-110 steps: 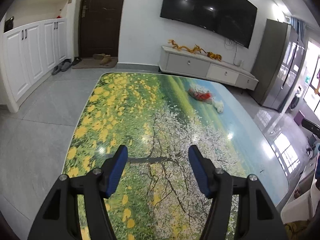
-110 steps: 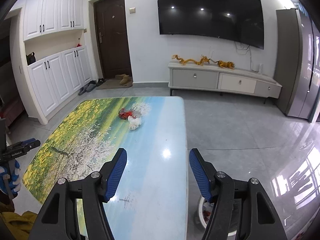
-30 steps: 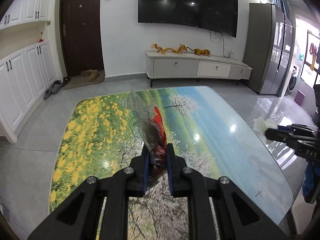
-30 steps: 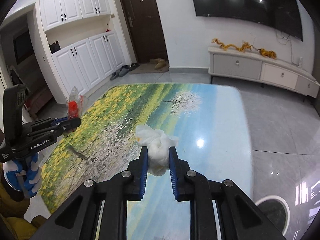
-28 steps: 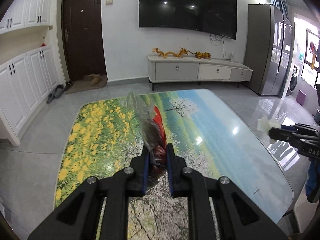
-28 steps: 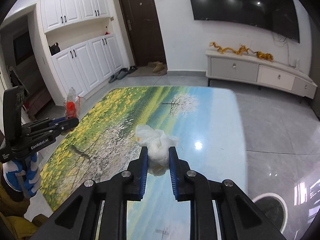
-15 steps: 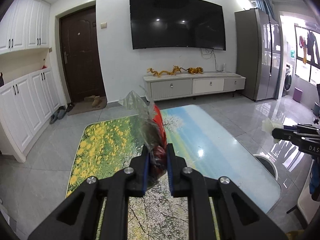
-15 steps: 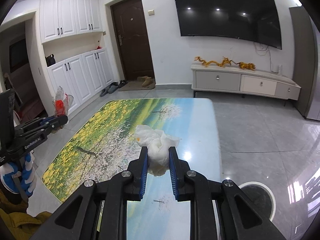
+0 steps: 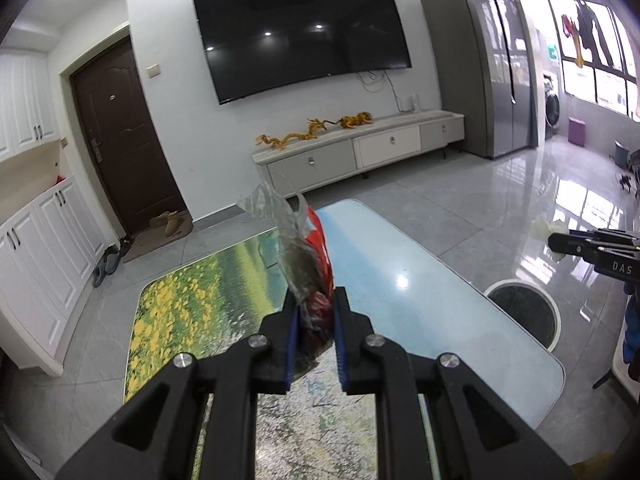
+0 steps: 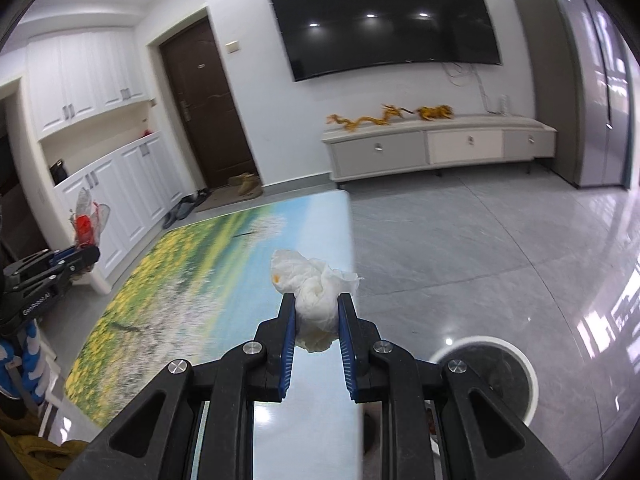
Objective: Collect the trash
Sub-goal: 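Carry the red bag and white tissue over the bin and release both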
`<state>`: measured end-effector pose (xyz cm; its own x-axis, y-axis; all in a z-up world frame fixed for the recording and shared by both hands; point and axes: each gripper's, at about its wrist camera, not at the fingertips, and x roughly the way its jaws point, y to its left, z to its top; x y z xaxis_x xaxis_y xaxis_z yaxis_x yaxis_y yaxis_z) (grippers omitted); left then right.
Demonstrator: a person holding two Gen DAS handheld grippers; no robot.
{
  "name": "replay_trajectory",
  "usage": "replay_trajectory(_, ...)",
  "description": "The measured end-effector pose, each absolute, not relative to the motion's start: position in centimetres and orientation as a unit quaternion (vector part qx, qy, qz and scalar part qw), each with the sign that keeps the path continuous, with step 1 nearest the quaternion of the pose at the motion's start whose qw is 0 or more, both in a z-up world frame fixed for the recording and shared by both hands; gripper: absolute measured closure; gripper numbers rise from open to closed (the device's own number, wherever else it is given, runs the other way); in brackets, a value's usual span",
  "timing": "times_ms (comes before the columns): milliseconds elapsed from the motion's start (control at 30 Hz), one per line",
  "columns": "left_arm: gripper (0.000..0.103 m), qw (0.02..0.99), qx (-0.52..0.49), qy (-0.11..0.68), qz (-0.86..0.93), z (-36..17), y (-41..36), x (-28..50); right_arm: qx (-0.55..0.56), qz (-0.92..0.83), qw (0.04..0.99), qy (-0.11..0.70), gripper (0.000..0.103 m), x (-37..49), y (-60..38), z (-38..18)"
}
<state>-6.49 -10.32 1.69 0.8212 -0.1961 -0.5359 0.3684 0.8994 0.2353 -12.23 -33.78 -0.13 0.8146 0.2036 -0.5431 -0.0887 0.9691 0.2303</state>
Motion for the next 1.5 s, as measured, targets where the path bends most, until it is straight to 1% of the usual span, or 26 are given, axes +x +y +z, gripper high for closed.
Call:
replay_trajectory(267,0.088,0.911,0.219,0.282,-0.205,-0.1,-18.0,-5.0,0.141,0.020,0.940,0.309,0.084,-12.8,-39.8,-3.4)
replay_trajectory(467,0.087,0.877,0.240,0.314,-0.275,-2.1,-24.7,-4.0,0.184,-0.019,0.924,0.334,0.084,-13.7,-44.3,-7.0)
replay_trajectory(733,0.086,0.813,0.205,0.386,-0.385,-5.0,-34.3,-1.8,0.222,-0.053,0.904,0.361,0.084,-14.3,-48.8,-10.5)
replay_trajectory(967,0.086,0.776,0.168,0.430,-0.429,-7.2,-39.8,0.2,0.239,-0.077,0.890,0.381,0.084,-14.1,-51.9,-12.6)
replay_trajectory(1033,0.085,0.767,0.159,0.444,-0.436,-8.1,-41.0,0.8,0.240,-0.082,0.887,0.387,0.081,-13.6,-52.7,-13.1)
replay_trajectory(1100,0.079,0.759,0.151,0.451,-0.445,-8.8,-41.7,1.0,0.239,-0.087,0.885,0.390,0.081,-13.2,-53.1,-13.4)
replay_trajectory(1133,0.065,0.757,0.147,0.454,-0.447,-9.0,-41.9,1.1,0.239,-0.091,0.883,0.394,0.081,-12.9,-53.2,-13.7)
replay_trajectory(1167,0.048,0.757,0.142,0.455,-0.447,-9.1,-42.1,1.0,0.238,-0.093,0.882,0.397,0.079,-12.8,-53.3,-13.9)
replay_trajectory(1200,0.045,0.758,0.136,0.454,-0.448,-9.2,-42.0,1.1,0.236,-0.099,0.879,0.402,0.075,-12.4,-53.4,-14.1)
replay_trajectory(1233,0.045,0.758,0.132,0.453,-0.451,-9.1,-42.0,1.2,0.235,-0.103,0.878,0.405,0.068,-12.3,-53.4,-14.3)
replay_trajectory(1267,0.045,0.756,0.131,0.453,-0.453,-9.1,-42.0,1.1,0.236,-0.107,0.876,0.406,0.063,-12.3,-53.4,-14.4)
replay_trajectory(1300,0.045,0.756,0.132,0.453,-0.453,-9.1,-42.1,1.1,0.237,-0.110,0.876,0.406,0.055,-12.4,-53.6,-14.5)
replay_trajectory(1500,0.044,0.774,0.129,0.442,-0.434,-7.9,-40.0,0.9,0.236,-0.121,0.874,0.407,0.052,-12.8,-53.2,-13.9)
